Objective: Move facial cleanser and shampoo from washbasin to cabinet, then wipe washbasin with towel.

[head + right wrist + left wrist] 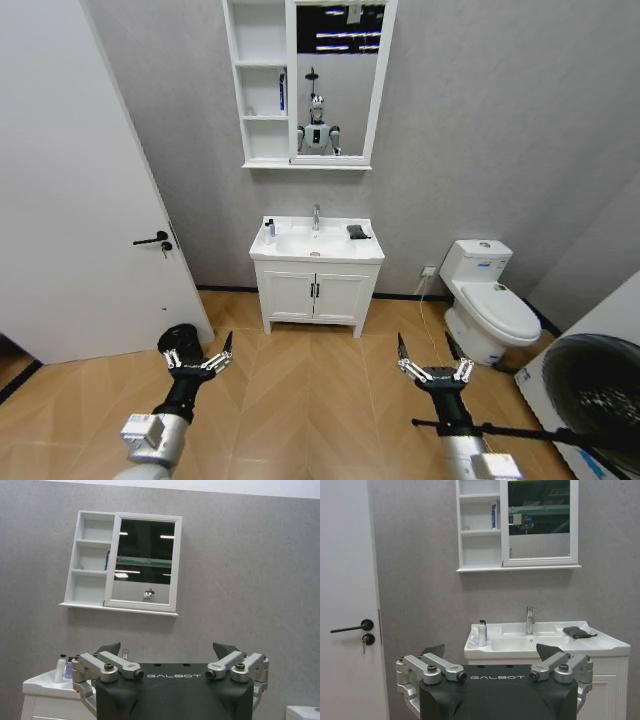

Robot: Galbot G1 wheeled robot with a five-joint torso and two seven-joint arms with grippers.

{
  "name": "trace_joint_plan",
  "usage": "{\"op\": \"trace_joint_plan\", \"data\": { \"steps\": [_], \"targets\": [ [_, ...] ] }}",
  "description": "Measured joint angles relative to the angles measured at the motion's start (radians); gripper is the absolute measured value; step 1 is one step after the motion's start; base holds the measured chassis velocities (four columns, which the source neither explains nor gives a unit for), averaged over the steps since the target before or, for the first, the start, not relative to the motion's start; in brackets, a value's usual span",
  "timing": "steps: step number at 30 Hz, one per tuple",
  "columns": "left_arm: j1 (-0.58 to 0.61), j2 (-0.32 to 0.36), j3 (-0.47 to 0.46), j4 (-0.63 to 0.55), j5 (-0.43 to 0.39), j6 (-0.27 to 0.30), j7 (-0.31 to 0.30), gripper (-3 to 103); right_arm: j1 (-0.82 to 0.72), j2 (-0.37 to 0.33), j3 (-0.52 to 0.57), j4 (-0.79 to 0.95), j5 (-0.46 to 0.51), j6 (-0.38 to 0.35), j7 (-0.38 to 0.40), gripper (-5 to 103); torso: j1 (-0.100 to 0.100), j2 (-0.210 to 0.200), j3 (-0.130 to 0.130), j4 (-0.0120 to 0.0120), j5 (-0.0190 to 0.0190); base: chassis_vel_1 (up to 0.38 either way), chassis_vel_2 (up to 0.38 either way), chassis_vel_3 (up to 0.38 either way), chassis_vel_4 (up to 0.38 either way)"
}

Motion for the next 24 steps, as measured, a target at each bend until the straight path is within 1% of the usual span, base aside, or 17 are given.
{"op": "trace_joint_plan", "data": {
  "steps": [6, 12, 18, 24],
  "targets": [
    [0.0, -0.004, 0.017, -0.001, 0.019, 0.003, -0.004, 100, -0.014, -0.014, 0.011, 0.013, 0.008, -0.003, 0.008, 100, 0.0, 0.0, 0.0, -0.0001, 0.0, 0.0, 0.0, 0.0, 0.0],
    [-0.001, -0.009, 0.03, -0.003, 0.027, 0.004, -0.004, 100, -0.018, -0.01, 0.006, 0.016, 0.002, -0.004, 0.01, 100, 0.0, 0.0, 0.0, -0.0001, 0.0, 0.0, 0.0, 0.0, 0.0],
    [0.002, -0.006, 0.01, -0.008, 0.022, 0.004, -0.003, 100, -0.026, -0.001, -0.003, 0.009, 0.001, -0.004, 0.012, 100, 0.0, 0.0, 0.0, -0.0001, -0.0001, 0.0, 0.0, 0.0, 0.0],
    [-0.003, 0.003, -0.012, -0.011, 0.014, 0.002, 0.0, 100, -0.031, 0.007, -0.021, 0.007, -0.005, -0.026, 0.015, 100, 0.0, 0.0, 0.0, 0.0, 0.0, 0.0, 0.0, 0.0, 0.0]
  ]
}}
